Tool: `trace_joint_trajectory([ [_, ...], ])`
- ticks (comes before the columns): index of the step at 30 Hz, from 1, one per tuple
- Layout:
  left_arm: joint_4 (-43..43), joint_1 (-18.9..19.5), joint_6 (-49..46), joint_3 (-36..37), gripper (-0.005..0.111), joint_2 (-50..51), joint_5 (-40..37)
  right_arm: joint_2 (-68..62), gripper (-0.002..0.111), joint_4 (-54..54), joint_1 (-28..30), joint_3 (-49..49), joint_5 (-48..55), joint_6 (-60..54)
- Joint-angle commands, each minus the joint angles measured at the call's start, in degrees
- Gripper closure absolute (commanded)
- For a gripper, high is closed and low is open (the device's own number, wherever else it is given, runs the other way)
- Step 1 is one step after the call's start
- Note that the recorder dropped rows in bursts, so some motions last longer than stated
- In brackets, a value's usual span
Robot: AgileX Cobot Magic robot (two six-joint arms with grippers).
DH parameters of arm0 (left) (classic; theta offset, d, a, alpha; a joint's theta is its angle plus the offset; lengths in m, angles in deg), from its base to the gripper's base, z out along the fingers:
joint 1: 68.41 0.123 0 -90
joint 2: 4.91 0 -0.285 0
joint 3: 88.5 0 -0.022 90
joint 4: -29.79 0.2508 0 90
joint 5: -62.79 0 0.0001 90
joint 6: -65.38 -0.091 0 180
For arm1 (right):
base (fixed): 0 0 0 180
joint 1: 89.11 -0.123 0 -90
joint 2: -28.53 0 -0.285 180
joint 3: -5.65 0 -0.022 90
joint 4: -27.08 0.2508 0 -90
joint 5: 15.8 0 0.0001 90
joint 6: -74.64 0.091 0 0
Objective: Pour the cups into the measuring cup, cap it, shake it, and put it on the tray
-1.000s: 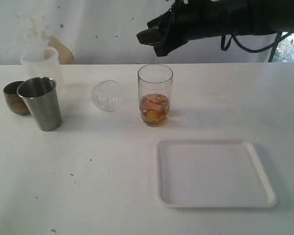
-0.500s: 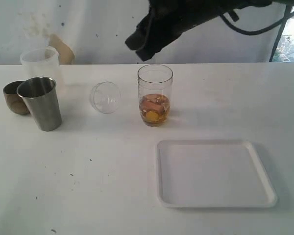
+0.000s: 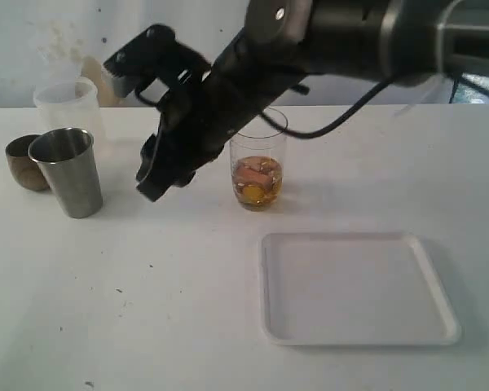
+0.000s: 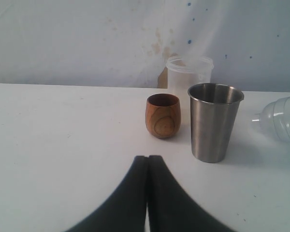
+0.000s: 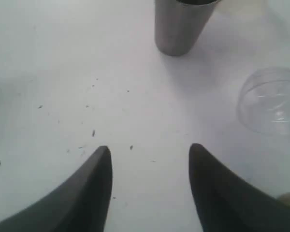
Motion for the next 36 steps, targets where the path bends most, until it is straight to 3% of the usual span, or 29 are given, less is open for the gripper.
trace_joint_trajectory([
  [1, 0.4, 0.2, 0.1, 0.3, 0.107, -0.2, 0.4, -3.9, 0.057, 0.1, -2.0, 0.3, -9.5, 10.2],
  [6, 0.4, 0.2, 0.1, 0.3, 0.107, -0.2, 0.4, -7.7, 0.057, 0.1, -2.1, 0.3, -21.0, 14.3],
  [23, 0.4, 0.2, 0.1, 0.3, 0.107, -0.2, 0.4, -18.5, 0.057, -0.3, -2.7, 0.3, -45.2, 15.1],
  [36, 0.4, 0.2, 0.1, 0.3, 0.107, -0.2, 0.4, -20.9, 0.057, 2.7, -0.9, 0.3, -45.9, 15.2],
])
